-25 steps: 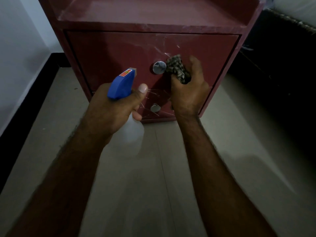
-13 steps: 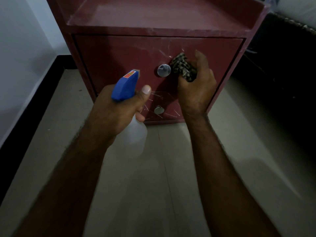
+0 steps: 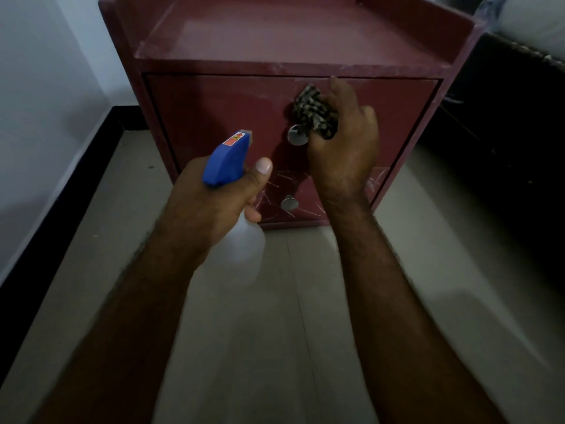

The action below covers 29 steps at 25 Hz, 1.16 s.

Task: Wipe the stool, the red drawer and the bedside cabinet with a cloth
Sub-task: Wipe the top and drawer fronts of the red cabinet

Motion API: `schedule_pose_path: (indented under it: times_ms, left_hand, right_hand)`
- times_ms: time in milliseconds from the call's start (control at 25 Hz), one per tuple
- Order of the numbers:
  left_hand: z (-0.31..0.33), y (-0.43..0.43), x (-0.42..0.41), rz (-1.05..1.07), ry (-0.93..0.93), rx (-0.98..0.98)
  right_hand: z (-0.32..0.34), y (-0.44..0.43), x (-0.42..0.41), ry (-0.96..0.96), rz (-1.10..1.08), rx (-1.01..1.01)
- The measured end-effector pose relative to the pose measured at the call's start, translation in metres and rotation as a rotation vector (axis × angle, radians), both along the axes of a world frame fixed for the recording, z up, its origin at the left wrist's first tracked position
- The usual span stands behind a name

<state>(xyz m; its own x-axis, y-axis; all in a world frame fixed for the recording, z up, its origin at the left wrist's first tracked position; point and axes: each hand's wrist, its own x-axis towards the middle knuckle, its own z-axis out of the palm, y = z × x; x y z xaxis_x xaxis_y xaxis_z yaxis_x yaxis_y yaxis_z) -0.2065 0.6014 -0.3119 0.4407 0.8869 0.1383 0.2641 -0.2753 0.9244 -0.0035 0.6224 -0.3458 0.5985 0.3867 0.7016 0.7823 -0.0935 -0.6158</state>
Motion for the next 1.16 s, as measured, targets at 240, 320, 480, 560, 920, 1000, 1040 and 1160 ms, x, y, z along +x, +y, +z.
schedule_pose_path:
  times_ms: [240, 320, 480, 560, 920, 1000, 1040, 1160]
  left_hand:
    - [0.005, -0.001, -0.003, -0.010, -0.001, 0.013]
    - [0.005, -0.001, -0.004, -0.003, 0.010, 0.021]
    - [0.003, -0.002, -0.005, -0.011, 0.024, 0.025]
    - [0.004, -0.002, -0.005, -0.010, 0.022, 0.021]
    - [0.002, -0.001, -0.003, -0.006, 0.036, 0.021]
    - [0.001, -0.002, -0.001, 0.000, 0.033, 0.014]
    - [0.000, -0.003, 0.000, 0.005, 0.026, 0.000]
    - [0.001, -0.003, 0.001, 0.003, 0.018, -0.011]
  right_hand:
    - [-0.006, -0.011, 0.013, 0.021, -0.018, -0.031]
    - [-0.001, -0.010, 0.004, 0.042, -0.027, -0.021]
    - [0.008, -0.004, -0.008, -0.036, 0.017, -0.016]
    - [0.006, -0.007, 0.000, -0.028, 0.006, -0.053]
    - [0.011, -0.010, 0.014, 0.156, -0.013, 0.136]
    - [0.013, -0.009, 0.014, 0.173, 0.011, 0.165]
    - [0.010, -0.012, 0.015, 0.188, 0.010, 0.161]
    - [-0.003, -0.022, 0.024, 0.241, -0.057, 0.166]
